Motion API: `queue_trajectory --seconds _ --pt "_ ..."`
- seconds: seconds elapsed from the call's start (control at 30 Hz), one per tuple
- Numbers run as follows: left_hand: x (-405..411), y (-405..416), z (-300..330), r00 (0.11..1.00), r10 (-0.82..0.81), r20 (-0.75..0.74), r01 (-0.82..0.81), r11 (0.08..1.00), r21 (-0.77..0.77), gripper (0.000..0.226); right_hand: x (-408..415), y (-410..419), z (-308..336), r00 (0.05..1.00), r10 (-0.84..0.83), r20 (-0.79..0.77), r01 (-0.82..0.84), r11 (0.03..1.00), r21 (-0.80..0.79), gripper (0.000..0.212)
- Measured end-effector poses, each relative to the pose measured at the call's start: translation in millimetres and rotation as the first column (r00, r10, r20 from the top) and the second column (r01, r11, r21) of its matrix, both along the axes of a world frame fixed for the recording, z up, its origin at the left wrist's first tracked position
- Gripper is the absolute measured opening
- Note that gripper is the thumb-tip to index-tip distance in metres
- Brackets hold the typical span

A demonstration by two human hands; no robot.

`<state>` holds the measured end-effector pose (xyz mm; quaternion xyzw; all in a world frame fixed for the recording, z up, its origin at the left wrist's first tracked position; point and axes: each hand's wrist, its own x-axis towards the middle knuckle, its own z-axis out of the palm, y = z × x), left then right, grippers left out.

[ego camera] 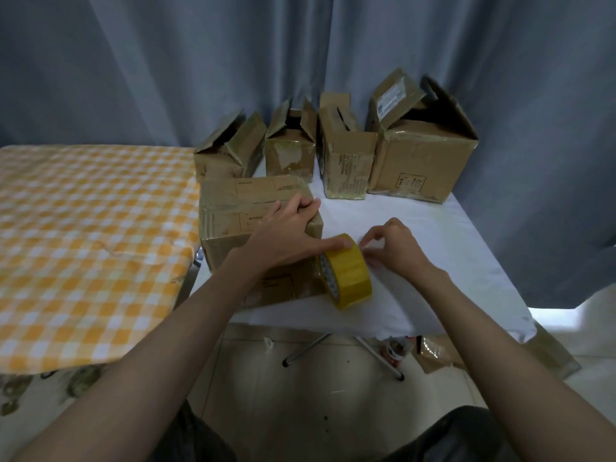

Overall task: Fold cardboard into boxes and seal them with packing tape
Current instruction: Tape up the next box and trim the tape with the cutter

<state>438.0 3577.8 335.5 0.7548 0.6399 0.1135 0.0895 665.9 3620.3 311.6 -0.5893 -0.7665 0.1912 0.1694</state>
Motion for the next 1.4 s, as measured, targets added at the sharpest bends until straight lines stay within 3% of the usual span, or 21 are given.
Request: queue_trajectory --seconds 0.1,0.13,0.23,0.4,0.5,0.6,0.73,0.8,0.93,1.03,1.27,1.33,1.4 --pt "0.3 -0.9 -1.3 1.0 0.0 -0.001 0.0 1.0 0.017 0.119 -15.5 -10.5 29.2 0.91 -0.118 -0.398 0.018 0.969 -0.245 0.033" --pt "0.6 -0.9 -1.2 1.0 0.0 -0.004 0.0 1.0 0.014 0.12 -21.4 -14.6 38.8 0.879 -0.173 -0.444 0.004 0.935 -0.355 0.041" --pt "0.8 -1.8 -2.1 1.0 -0.007 0.012 0.006 1.0 0.027 0.121 -36.9 -23.3 58.1 0.882 -0.211 -0.421 -0.078 0.817 -0.572 0.046" --pt "0.2 -2.9 -2.9 1.0 -0.01 0.004 0.01 0.999 0.034 0.119 -48.6 -22.1 63.7 0.873 -0.3 -0.384 -0.039 0.742 -0.669 0.011" --pt "0.8 -2.1 -3.8 0.999 -0.008 0.046 0.006 0.999 0.043 0.109 -51.2 -20.8 55.8 0.788 -0.407 -0.462 -0.03 0.724 -0.689 0.032" --pt "1.0 3.6 -0.9 0.987 -0.015 0.163 -0.001 0.995 0.096 0.075 -52.9 -20.6 53.2 0.701 -0.49 -0.518 -0.039 0.699 -0.714 0.046" --pt "4.3 12.4 2.0 0.994 -0.026 0.11 0.005 0.983 0.185 0.051 -50.7 -20.6 55.2 0.69 -0.501 -0.522 -0.049 0.687 -0.725 0.045" --pt "-2.1 14.7 -4.0 0.999 0.006 0.042 -0.015 0.977 0.211 0.048 -46.2 -23.4 48.2 0.646 -0.54 -0.54 -0.026 0.692 -0.722 0.038" --pt "-3.4 10.2 -3.1 0.998 -0.001 0.062 -0.012 0.978 0.206 0.045 -13.2 -30.2 37.1 0.477 -0.611 -0.632 -0.013 0.714 -0.7 0.017" --pt "-0.6 6.6 4.3 1.0 -0.023 -0.002 0.023 0.976 0.215 0.046 -7.2 -39.6 37.5 0.492 -0.564 -0.663 0.049 0.778 -0.626 0.01" --pt "-2.8 6.0 -3.7 0.987 -0.054 -0.149 0.089 0.968 0.235 0.062 -19.3 -48.4 45.0 0.435 -0.545 -0.717 0.073 0.815 -0.575 0.005" --pt "-1.4 6.8 -4.4 0.989 -0.048 -0.136 0.081 0.964 0.252 0.064 -21.6 -50.4 44.7 0.43 -0.523 -0.736 0.086 0.835 -0.544 0.008" --pt "-2.5 7.5 -0.4 0.998 -0.055 -0.018 0.058 0.973 0.223 0.068 -22.3 -52.8 43.1 0.428 -0.485 -0.763 0.077 0.86 -0.504 0.009"
